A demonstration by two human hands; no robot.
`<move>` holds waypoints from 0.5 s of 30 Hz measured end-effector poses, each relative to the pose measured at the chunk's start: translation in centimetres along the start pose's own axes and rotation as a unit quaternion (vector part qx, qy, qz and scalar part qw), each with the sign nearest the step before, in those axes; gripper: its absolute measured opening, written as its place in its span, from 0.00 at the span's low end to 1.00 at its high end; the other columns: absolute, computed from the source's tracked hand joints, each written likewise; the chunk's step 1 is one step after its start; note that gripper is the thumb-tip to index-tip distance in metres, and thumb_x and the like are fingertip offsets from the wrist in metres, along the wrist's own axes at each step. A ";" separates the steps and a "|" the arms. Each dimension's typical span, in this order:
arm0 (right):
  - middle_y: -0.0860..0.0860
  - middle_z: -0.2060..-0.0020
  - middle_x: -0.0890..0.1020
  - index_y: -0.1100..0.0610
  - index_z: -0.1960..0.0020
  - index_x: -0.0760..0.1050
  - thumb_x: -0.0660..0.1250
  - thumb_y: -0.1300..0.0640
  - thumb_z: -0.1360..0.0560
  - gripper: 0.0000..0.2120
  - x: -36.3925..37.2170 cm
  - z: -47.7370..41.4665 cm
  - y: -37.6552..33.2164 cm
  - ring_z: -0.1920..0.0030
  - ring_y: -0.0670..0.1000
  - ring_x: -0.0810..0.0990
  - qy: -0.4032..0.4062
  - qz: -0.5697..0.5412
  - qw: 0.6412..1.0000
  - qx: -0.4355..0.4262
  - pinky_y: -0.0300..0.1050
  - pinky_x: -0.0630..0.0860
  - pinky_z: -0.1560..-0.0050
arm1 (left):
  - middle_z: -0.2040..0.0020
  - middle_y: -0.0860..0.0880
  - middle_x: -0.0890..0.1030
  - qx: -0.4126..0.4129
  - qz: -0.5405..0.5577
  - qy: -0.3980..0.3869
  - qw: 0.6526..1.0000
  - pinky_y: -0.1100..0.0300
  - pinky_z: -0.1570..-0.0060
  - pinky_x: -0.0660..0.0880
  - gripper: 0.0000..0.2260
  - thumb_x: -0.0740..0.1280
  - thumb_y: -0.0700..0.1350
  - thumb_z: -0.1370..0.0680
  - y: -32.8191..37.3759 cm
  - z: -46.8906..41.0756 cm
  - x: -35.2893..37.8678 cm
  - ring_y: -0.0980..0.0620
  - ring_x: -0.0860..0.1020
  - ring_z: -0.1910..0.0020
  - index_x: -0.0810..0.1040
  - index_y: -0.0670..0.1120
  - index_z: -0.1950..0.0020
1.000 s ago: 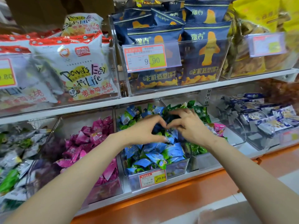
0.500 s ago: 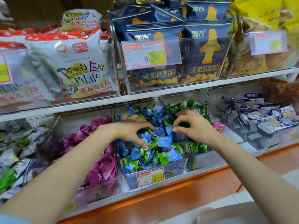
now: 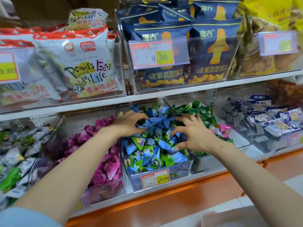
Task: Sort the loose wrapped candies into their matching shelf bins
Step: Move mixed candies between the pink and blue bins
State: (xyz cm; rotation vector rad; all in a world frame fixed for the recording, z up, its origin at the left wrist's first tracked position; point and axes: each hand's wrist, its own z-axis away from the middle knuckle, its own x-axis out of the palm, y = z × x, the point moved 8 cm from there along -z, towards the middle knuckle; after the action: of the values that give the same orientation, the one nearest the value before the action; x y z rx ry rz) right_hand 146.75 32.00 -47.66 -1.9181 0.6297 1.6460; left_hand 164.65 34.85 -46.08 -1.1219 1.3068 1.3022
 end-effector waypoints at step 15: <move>0.55 0.47 0.81 0.48 0.64 0.82 0.75 0.48 0.38 0.05 -0.6 -1.3 -0.7 0.40 0.65 0.75 0.194 0.044 0.979 -0.047 0.79 0.57 0.41 | 0.28 0.54 0.62 0.141 0.056 0.113 0.982 0.53 0.32 0.53 0.20 0.68 0.58 0.27 2.8 4.7 -0.4 0.51 0.59 0.29 0.71 0.55 0.37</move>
State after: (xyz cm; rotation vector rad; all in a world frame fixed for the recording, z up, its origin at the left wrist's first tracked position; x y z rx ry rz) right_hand 148.09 31.64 -46.88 -2.3375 0.8095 1.3798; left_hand 161.97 39.55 -45.26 -1.0269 1.6858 1.0487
